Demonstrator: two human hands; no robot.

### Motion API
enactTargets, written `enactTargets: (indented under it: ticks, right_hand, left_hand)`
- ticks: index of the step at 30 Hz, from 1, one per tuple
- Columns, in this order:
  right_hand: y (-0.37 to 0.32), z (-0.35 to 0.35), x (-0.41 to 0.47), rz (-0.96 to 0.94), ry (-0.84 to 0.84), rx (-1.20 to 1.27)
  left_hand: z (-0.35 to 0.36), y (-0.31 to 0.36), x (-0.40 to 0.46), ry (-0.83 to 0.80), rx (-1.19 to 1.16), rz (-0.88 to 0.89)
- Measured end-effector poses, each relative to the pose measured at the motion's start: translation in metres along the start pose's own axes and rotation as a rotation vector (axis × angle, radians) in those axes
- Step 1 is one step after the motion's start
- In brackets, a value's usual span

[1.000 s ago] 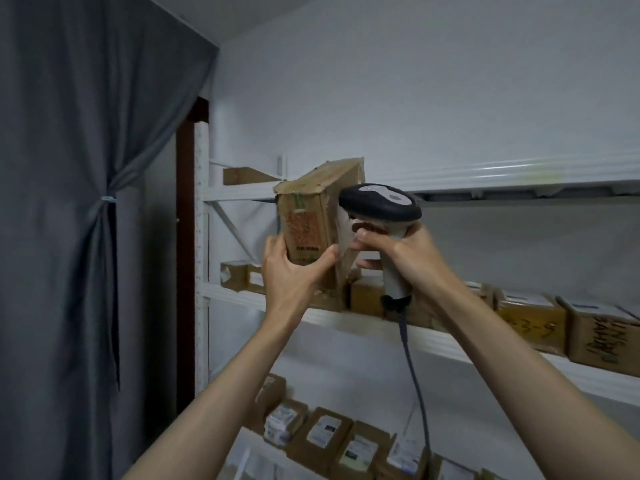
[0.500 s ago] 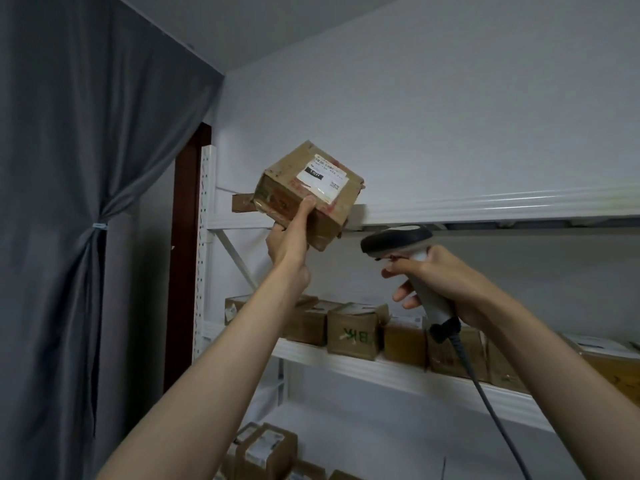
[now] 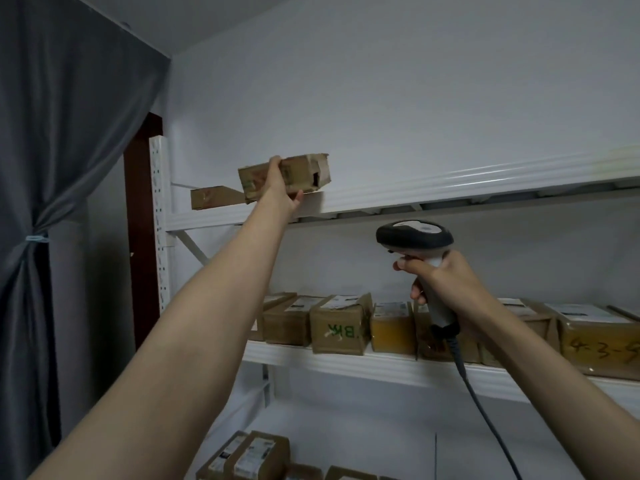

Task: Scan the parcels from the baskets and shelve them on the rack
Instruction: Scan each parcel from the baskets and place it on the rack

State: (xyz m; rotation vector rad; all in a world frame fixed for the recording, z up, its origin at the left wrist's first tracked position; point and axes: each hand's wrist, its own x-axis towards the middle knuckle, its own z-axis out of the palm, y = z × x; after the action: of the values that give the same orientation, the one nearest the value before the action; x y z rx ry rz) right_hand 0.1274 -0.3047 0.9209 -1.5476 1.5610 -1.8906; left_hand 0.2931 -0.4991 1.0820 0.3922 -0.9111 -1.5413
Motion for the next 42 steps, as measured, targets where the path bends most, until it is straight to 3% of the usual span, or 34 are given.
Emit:
enactTargets:
  ticks: [6,11,13,16,19,21,24,42]
  right_hand:
    - [0.016,0.003,-0.008,-0.016,-0.019,-0.003]
    - [0.023,0.007,-0.007,-0.026,-0.046,0.003]
    - [0.023,0.009,-0.004,-0.032,-0.051,-0.009]
    - [0.027,0.013,-0.001,-0.029,-0.055,-0.01]
    - [0.032,0.017,0.0,-0.023,-0.072,-0.004]
    - [0.036,0.02,0.002,-0.02,-0.08,-0.008]
    - [0.041,0.023,0.006,-0.026,-0.084,-0.027]
    - [0.067,0.045,0.02,-0.01,-0.089,-0.074]
  left_hand:
    - [0.004,0.006,0.03,0.027,0.083,-0.046]
    - [0.003,0.008,0.039,0.017,0.185,0.082]
    - [0.001,0.002,0.041,0.148,0.307,0.17]
    - [-0.005,-0.014,0.043,0.359,0.789,0.542]
    - [-0.008,-0.029,0.052,0.194,1.404,1.047]
    - [-0.007,-0.033,0.064,0.034,1.745,1.184]
    - [-0.003,-0.028,0.08,-0.013,1.933,1.09]
    - [-0.063,0.028,0.164,-0.023,1.984,0.949]
